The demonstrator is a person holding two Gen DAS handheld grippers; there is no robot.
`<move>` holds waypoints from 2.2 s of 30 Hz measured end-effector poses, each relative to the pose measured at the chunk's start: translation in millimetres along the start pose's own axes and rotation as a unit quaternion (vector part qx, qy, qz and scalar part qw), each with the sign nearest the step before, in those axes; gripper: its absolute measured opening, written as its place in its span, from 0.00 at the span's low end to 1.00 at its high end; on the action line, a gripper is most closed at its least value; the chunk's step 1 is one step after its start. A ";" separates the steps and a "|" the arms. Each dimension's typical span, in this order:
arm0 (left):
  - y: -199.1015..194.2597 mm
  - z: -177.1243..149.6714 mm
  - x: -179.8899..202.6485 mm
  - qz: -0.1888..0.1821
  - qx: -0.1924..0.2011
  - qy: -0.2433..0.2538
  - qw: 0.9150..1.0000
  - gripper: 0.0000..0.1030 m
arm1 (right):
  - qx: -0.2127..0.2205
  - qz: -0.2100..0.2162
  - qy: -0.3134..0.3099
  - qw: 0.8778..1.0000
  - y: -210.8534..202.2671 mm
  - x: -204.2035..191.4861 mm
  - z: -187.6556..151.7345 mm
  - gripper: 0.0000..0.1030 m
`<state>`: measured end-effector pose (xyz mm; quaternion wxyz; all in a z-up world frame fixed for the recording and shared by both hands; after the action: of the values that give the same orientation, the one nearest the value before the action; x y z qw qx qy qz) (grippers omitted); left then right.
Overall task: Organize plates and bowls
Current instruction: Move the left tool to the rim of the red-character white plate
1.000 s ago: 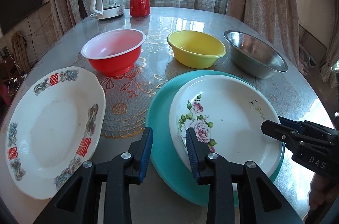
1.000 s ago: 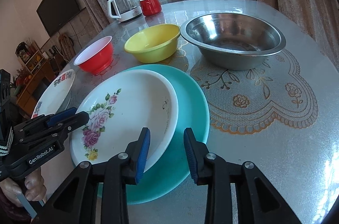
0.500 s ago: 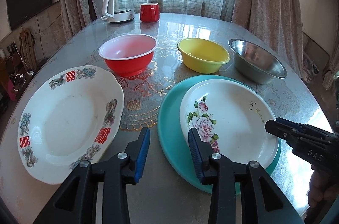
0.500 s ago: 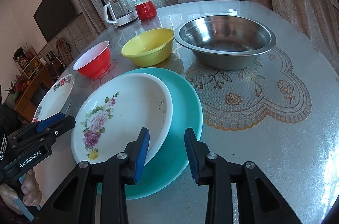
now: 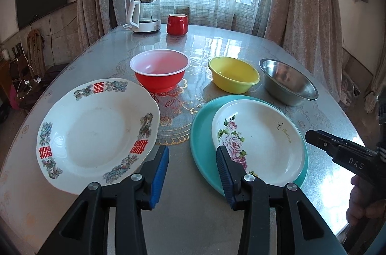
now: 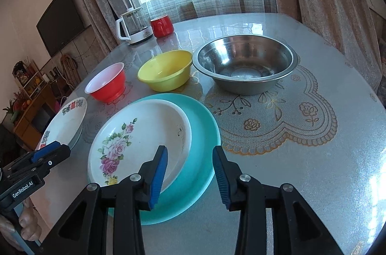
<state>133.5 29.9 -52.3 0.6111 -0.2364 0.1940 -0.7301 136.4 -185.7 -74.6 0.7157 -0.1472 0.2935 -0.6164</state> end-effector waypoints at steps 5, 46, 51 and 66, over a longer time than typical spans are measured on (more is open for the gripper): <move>-14.2 4.3 -17.8 0.011 0.013 -0.013 1.000 0.41 | 0.003 0.023 -0.016 1.000 -3.2 -17.4 4.5 0.39; -26.3 -6.7 -230.6 0.140 0.026 -0.224 0.964 0.41 | -0.102 0.183 -0.094 0.973 92.3 -196.7 8.9 0.49; -14.6 -4.0 -238.3 0.135 0.021 -0.224 0.965 0.48 | -0.110 0.173 -0.103 0.973 107.9 -201.4 7.1 0.49; 23.8 -10.0 -238.5 0.116 -0.028 -0.230 0.966 0.34 | -0.139 0.176 -0.106 0.969 143.0 -222.5 0.0 0.49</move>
<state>180.5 260.2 -99.8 0.7129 -0.3911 0.0944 -0.5744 235.1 57.9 -103.3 0.8124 -0.2562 0.3202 -0.4146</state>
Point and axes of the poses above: each gripper's, at about its wrist camera, not at the fingertips, and y roughly the way its jaws point, x to its right, z to its top, the point moved 8 cm from there along y, roughly the way its jaws point, and after that the axes turned 9 degrees about x, right-handed, at the moved point
